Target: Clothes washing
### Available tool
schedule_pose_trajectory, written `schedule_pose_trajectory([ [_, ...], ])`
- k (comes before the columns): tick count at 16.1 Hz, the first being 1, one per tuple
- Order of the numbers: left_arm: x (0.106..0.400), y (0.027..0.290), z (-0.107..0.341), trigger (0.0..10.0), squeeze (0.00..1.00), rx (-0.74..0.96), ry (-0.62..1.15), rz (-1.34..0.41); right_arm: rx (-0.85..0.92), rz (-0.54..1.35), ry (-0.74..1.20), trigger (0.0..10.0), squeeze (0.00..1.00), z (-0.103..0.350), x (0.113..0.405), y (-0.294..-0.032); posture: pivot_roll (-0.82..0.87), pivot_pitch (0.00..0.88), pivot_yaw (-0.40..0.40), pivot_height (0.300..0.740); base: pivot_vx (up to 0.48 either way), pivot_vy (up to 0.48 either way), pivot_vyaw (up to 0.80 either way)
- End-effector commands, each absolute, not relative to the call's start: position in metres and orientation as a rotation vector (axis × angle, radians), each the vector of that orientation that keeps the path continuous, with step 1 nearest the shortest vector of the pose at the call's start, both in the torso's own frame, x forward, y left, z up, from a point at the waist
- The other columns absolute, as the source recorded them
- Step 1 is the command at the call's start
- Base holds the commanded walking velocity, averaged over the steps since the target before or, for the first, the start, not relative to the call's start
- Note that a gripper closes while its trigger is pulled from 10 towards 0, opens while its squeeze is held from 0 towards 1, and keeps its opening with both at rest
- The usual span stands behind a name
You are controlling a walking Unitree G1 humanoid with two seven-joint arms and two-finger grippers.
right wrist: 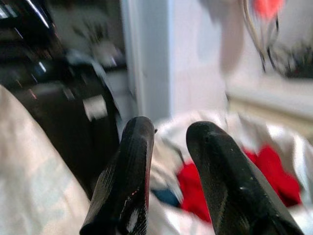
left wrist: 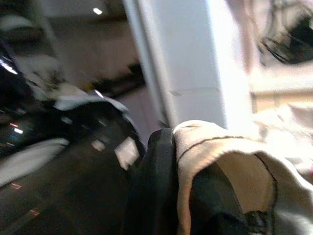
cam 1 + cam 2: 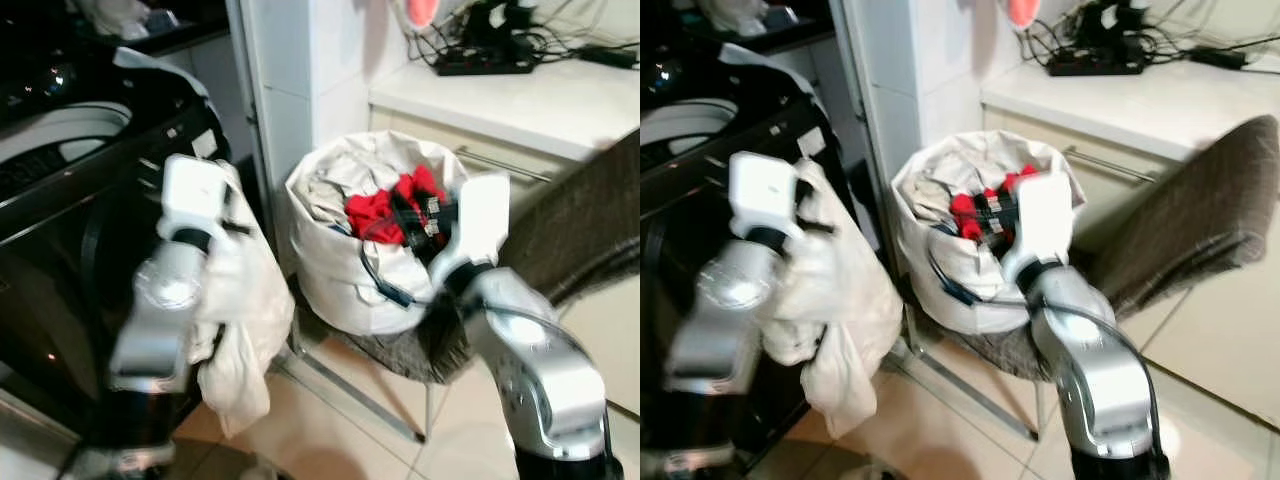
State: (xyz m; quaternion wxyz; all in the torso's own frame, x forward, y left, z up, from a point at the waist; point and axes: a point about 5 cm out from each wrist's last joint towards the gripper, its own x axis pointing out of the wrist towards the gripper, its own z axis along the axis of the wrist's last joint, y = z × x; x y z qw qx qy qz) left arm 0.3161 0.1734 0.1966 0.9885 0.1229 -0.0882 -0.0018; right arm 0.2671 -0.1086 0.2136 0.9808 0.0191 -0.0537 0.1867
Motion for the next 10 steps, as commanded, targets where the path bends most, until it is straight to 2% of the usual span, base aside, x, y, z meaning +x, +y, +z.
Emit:
schedule_pose_trajectory([
  [1,0.318,0.183,0.235,10.0,0.0,0.231,-0.322,0.039,0.051,0.375,-0.148,10.0,0.0,0.228,0.268,-0.111,-0.02,0.0,0.051,0.74,0.334,0.0,0.0],
  [10,0.322,0.18,0.293,10.0,0.0,0.186,-0.477,0.015,0.081,0.344,-0.21,10.0,0.0,0.257,0.277,-0.117,-0.02,0.0,0.05,0.74,0.406,0.0,0.0],
])
